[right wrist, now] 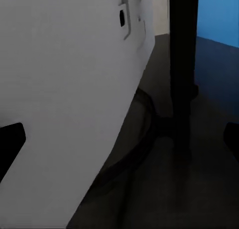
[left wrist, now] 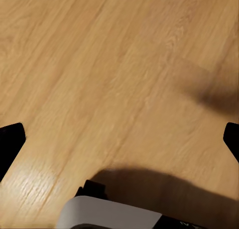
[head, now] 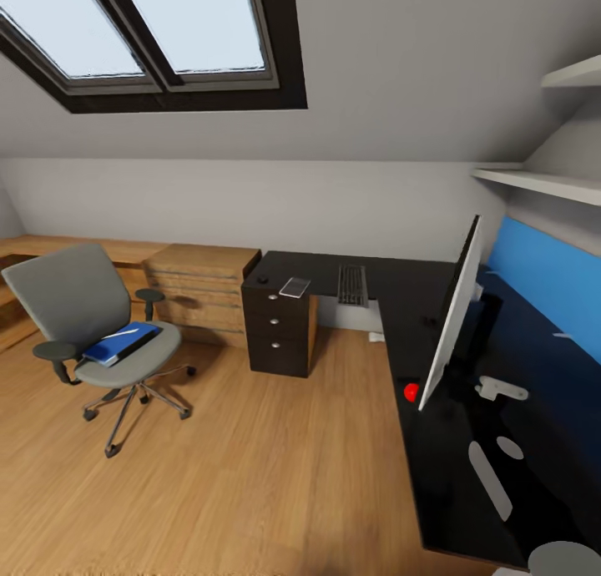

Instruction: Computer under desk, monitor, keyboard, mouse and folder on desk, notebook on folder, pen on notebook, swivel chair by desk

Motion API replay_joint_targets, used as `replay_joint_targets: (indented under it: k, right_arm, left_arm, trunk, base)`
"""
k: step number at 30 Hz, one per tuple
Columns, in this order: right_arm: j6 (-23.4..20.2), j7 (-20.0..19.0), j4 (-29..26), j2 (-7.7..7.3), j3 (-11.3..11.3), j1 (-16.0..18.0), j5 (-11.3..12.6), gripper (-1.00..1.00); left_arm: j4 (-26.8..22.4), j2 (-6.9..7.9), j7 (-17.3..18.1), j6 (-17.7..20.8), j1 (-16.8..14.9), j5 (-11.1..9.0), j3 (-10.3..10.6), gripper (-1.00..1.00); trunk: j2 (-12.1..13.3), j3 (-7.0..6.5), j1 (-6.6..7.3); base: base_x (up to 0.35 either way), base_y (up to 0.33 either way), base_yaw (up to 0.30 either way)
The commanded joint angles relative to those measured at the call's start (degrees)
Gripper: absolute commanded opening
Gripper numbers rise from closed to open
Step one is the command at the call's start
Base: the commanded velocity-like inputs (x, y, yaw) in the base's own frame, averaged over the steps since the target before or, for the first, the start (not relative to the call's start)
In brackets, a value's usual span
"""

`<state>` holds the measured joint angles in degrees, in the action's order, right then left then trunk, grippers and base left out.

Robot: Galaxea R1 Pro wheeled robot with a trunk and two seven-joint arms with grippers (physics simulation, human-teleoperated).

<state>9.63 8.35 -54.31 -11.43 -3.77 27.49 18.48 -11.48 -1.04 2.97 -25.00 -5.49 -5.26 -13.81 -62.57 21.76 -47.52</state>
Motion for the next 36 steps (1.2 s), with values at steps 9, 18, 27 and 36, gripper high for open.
replay_joint_targets:
  k: [9, 18, 27, 36]
  right_arm:
    - [0.28, 1.27, -0.01, 0.0, 0.19, 0.02, 0.85, 1.0]
    - [0.27, 1.31, -0.01, -0.02, 0.16, 0.02, 0.88, 1.0]
    - [0.3, 3.58, -0.07, -0.05, 0.16, 0.02, 0.86, 1.0]
    - [0.3, 4.27, -0.1, -0.08, -0.83, 0.02, 0.94, 1.0]
  left_arm:
    - [0.16, 0.0, 0.29, -0.13, -0.05, -0.55, -0.07, 1.0]
    - [0.34, 0.61, 0.22, -0.13, -0.05, -0.62, -0.07, 1.0]
    - [0.55, 0.94, 0.2, -0.13, -0.05, -0.63, -0.07, 1.0]
    - [0.58, 0.95, 0.2, -0.13, -0.05, -0.63, -0.08, 1.0]
  trunk:
    - [-0.04, 0.57, 0.0]
    - [-0.04, 1.11, 0.0]
    - [-0.04, 1.69, 0.0]
    - [-0.04, 2.34, 0.0]
  base:
    - [0.0, 0.0, 0.232]
    - [0.0, 0.0, 0.224]
    - [0.0, 0.0, 0.22]
    - [0.0, 0.0, 0.194]
